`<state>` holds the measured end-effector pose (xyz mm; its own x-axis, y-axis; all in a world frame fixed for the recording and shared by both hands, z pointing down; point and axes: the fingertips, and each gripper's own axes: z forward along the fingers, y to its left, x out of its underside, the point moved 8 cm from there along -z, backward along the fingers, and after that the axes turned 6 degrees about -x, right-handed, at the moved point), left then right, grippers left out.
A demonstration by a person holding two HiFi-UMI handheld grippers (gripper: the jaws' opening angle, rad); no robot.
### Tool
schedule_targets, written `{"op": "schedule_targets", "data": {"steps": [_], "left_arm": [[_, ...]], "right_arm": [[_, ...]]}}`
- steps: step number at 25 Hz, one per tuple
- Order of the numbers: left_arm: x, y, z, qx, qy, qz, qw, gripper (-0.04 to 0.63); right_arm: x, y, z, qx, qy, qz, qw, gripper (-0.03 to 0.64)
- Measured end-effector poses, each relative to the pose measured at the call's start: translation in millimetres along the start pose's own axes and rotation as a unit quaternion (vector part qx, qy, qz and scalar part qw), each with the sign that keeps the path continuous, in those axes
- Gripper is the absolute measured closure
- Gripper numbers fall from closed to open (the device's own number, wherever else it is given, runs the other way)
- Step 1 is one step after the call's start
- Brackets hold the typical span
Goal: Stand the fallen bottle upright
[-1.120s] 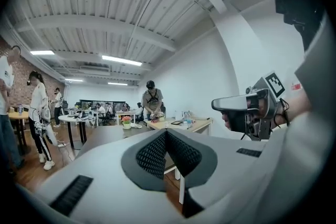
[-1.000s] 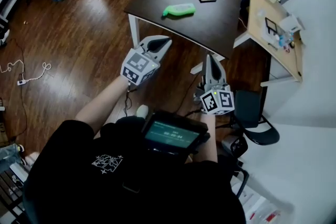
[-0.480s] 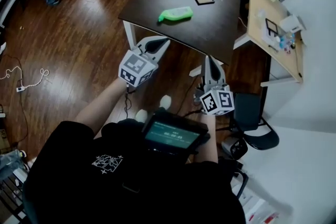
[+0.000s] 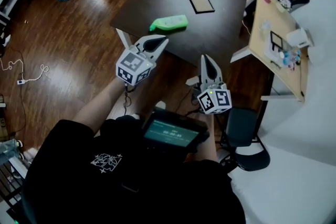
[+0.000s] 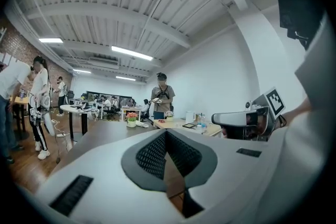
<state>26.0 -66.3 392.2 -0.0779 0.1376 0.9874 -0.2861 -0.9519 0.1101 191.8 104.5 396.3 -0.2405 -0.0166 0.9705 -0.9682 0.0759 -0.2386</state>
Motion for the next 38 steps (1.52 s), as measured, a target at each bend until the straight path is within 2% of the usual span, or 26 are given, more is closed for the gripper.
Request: {"op": "schedule_targets", "data": {"steps": [8, 19, 27, 32, 38], "left_arm": [[15, 11, 37, -0.051, 0.029, 0.006, 0.9982, 0.594], [36, 42, 51, -0.1, 0.071, 0.031, 0.992, 0.594], [82, 88, 54, -0.124, 0.154, 0.101, 0.9751, 0.594], [111, 119, 60, -0.132, 0.201, 0.107, 0.9646, 0.594], [135, 136, 79, -0.134, 0.236, 0.122, 0.9547, 0.594]], "right_arm": [[-2, -53, 26, -0.043, 0.014, 0.018, 0.999, 0.6], [11, -70, 63, -0.078, 0.042, 0.034, 0.996, 0.6], [19, -71, 91, -0.085, 0.059, 0.038, 0.994, 0.6], [25, -76, 112, -0.082, 0.069, 0.042, 0.993, 0.6], [41, -84, 134, -0.086, 0.094, 0.043, 0.991, 0.6]]}}
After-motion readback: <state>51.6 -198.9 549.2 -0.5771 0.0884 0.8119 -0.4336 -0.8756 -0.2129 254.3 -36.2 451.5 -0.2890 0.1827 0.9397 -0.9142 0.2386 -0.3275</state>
